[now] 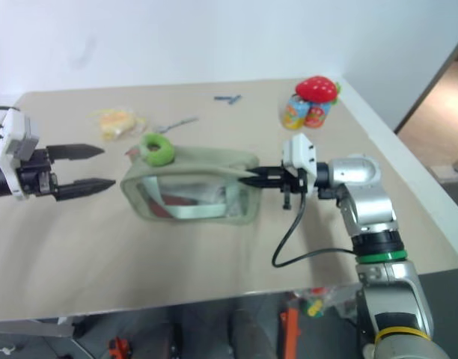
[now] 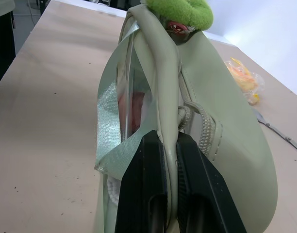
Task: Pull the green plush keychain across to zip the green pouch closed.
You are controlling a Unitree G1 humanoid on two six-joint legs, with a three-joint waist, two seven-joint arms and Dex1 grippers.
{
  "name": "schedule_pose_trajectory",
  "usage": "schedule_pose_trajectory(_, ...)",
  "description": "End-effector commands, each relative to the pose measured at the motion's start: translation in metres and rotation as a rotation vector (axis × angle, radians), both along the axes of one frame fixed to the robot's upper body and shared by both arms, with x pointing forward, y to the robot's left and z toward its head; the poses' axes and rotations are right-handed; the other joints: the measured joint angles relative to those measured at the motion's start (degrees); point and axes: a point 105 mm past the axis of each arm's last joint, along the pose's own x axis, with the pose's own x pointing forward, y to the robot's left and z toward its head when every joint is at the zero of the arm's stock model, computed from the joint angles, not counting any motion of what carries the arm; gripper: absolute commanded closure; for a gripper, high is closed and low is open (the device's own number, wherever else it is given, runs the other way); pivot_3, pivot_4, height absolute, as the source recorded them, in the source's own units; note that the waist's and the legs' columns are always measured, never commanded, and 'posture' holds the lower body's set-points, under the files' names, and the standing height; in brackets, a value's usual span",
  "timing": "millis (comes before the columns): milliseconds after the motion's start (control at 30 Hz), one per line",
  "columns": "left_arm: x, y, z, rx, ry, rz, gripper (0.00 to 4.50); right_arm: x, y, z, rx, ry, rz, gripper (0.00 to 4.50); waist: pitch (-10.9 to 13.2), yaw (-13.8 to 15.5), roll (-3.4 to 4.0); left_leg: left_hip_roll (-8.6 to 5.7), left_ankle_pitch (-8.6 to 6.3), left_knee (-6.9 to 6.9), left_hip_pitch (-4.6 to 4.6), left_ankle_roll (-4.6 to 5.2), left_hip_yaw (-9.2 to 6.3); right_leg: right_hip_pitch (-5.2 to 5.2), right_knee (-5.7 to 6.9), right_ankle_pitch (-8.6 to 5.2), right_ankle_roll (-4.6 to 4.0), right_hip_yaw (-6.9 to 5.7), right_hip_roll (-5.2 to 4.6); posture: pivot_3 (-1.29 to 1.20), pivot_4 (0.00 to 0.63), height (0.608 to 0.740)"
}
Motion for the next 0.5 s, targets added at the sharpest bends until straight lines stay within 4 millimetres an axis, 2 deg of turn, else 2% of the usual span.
schedule_pose_trajectory(33, -0.003, -0.007, 0.005, -0.035, -0.056, 0.017, 0.05, -0.001, 0.007, 0.002, -0.01, -0.016, 0.031, 4.5, 0.0, 0.0, -0.02, 0.0, 0.0, -0.01, 0.0, 0.0, -0.01, 0.0, 0.0, 0.0, 0.0, -0.01, 0.01, 0.0, 0.15, 0.74)
schedule_pose_trajectory(67, -0.002, -0.01, 0.001, -0.042, -0.054, 0.017, 0.05, -0.001, 0.007, 0.002, -0.01, -0.016, 0.031, 4.5, 0.0, 0.0, -0.06, 0.0, 0.0, 0.0, 0.0, 0.0, -0.03, 0.0, 0.02, 0.0, -0.01, -0.02, 0.01, 0.0, 0.15, 0.74)
schedule_pose_trajectory(167, 0.004, -0.014, -0.004, -0.07, -0.068, 0.037, 0.86, 0.0, 0.007, 0.003, -0.012, -0.02, 0.029, 4.5, 0.0, 0.0, -0.07, 0.05, 0.01, 0.01, 0.05, 0.0, -0.03, 0.02, 0.02, 0.04, -0.03, 0.02, 0.1, 0.0, 0.15, 0.74)
schedule_pose_trajectory(500, 0.013, -0.022, -0.024, -0.121, -0.029, 0.04, 4.35, -0.002, 0.004, 0.006, -0.006, -0.005, 0.014, 4.5, 0.0, 0.0, -0.09, 0.1, 0.0, -0.03, 0.13, 0.0, -0.01, 0.05, 0.03, 0.03, -0.05, 0.06, 0.18, 0.0, 0.15, 0.74)
